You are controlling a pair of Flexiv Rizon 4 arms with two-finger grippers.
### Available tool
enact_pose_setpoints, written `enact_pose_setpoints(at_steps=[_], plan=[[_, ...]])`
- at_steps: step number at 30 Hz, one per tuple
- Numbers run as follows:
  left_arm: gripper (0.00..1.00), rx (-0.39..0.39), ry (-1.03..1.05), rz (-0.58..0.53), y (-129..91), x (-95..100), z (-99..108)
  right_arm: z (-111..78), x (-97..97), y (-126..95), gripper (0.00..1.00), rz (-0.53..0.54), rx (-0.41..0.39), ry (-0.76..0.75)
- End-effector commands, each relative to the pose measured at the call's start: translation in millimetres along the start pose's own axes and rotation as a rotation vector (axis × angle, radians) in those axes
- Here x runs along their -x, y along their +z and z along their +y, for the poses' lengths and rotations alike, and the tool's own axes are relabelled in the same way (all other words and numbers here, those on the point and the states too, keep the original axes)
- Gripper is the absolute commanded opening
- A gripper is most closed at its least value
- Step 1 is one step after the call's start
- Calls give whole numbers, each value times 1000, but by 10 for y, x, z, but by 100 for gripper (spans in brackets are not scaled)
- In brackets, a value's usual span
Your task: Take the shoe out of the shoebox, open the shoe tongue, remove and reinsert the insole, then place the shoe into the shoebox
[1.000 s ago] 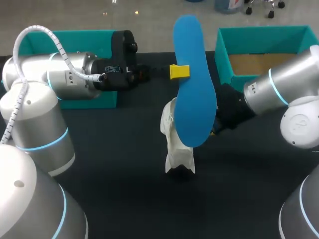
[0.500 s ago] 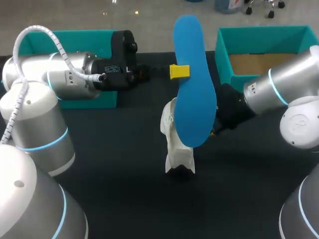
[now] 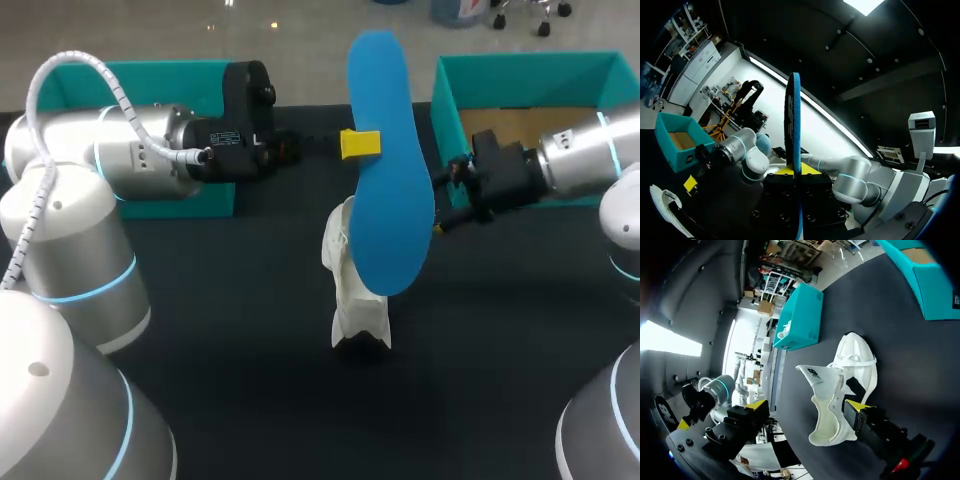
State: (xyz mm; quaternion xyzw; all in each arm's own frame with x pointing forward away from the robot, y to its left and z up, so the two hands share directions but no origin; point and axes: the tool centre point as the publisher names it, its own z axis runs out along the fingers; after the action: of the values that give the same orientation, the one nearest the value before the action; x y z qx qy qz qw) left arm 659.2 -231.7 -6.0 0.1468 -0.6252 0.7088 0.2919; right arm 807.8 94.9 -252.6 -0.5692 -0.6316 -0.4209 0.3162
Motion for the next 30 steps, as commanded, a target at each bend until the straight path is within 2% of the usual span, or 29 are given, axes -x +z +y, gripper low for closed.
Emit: enact_pose_setpoints(at_steps=[1,5,7,13,25,28,30], plan=[[0,-2,1,0,11,4,5,51,-87,-177,100,68,2,-10],[0,-2,1,0,11,4,5,126,-226,-293,100,92,-1,28],[0,-2,1,0,11,4,5,154,-302,-356,100,168,2,67],[0,-2,1,0,11,4,5,204,-545,-570,100,236,11,141],[0,-2,1,0,11,4,5,204,-545,-570,100,236,11,141],[0,-2,1,0,11,4,5,223,-565,-704,100,354,36,175],[0,-2,1,0,11,4,5,243,-635,-805,100,348,42,151]])
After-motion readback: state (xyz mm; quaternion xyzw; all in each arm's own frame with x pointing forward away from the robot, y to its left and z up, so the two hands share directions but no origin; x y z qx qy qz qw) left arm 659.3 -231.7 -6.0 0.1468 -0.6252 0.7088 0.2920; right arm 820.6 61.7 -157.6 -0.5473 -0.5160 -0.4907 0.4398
